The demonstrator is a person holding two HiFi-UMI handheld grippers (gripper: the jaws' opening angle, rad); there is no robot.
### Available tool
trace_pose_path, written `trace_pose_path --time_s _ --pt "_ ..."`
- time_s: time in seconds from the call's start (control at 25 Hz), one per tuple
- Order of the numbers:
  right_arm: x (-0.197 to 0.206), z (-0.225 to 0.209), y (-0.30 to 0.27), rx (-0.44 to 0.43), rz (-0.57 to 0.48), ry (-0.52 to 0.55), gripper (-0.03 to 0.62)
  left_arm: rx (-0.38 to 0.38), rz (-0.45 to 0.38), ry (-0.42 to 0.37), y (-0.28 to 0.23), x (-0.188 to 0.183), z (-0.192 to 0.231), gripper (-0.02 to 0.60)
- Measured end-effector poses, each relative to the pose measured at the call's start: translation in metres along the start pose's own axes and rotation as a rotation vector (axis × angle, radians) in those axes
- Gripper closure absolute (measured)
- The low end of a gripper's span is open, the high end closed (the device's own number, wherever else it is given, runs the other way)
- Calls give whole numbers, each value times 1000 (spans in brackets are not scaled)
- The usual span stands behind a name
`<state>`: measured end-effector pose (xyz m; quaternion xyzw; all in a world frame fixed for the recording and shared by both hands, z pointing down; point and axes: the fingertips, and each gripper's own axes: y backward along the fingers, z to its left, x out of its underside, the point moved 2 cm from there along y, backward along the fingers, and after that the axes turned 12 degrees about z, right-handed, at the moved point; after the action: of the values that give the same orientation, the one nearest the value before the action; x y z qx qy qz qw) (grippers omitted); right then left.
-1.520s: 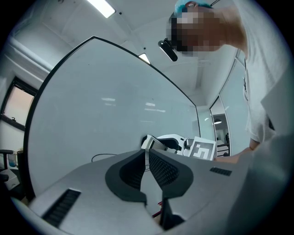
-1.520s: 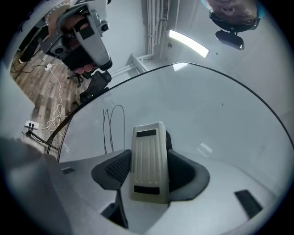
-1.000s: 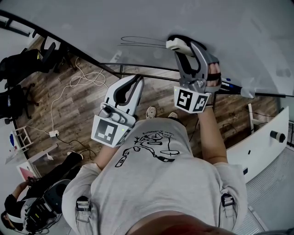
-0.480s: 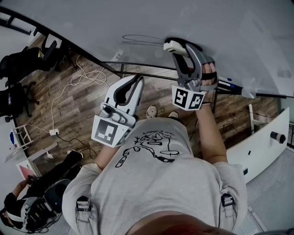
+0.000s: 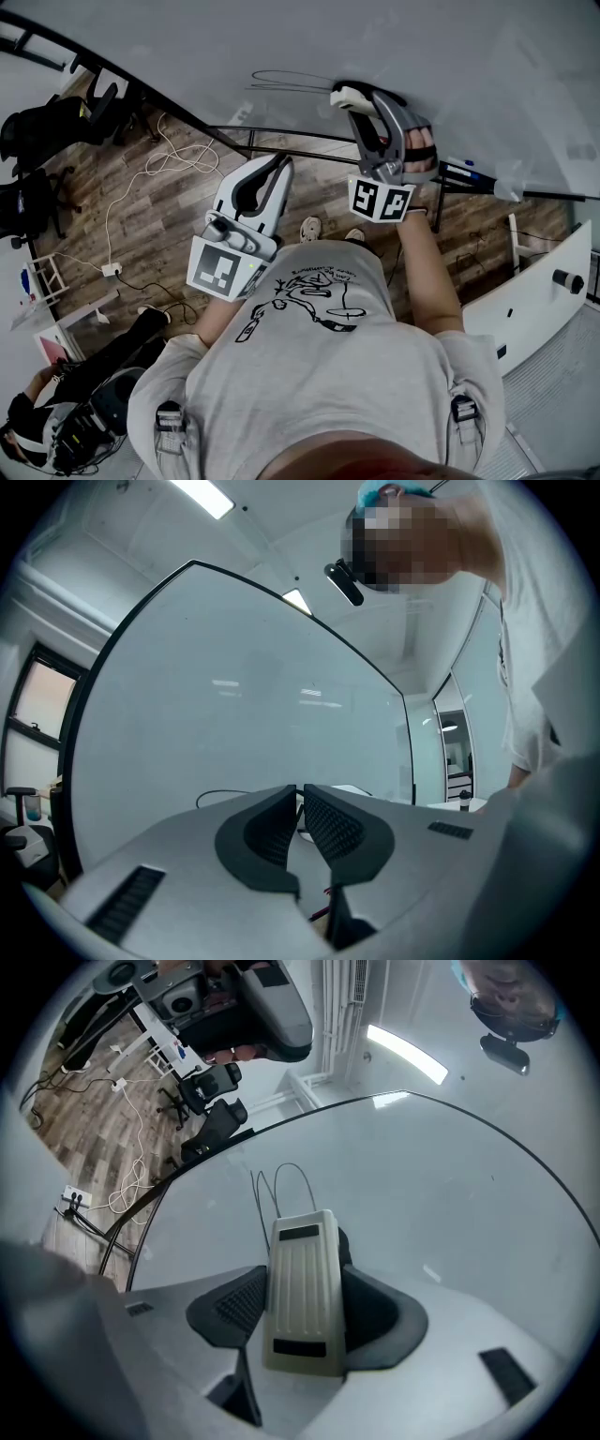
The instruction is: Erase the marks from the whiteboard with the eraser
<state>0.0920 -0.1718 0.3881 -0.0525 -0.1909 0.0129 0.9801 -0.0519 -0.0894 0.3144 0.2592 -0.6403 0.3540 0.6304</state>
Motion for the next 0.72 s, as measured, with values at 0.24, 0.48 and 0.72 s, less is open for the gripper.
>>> trace_pose_path --time_s 0.24,0.48,0.72 --pt "0 15 -4 -26 10 17 336 -1 -3 0 0 0 1 541" --pt "8 58 -10 -100 22 80 336 -1 -22 -4 2 -7 -1 541" --pt "20 99 -15 -175 62 127 336 -27 -21 -3 10 -7 4 541"
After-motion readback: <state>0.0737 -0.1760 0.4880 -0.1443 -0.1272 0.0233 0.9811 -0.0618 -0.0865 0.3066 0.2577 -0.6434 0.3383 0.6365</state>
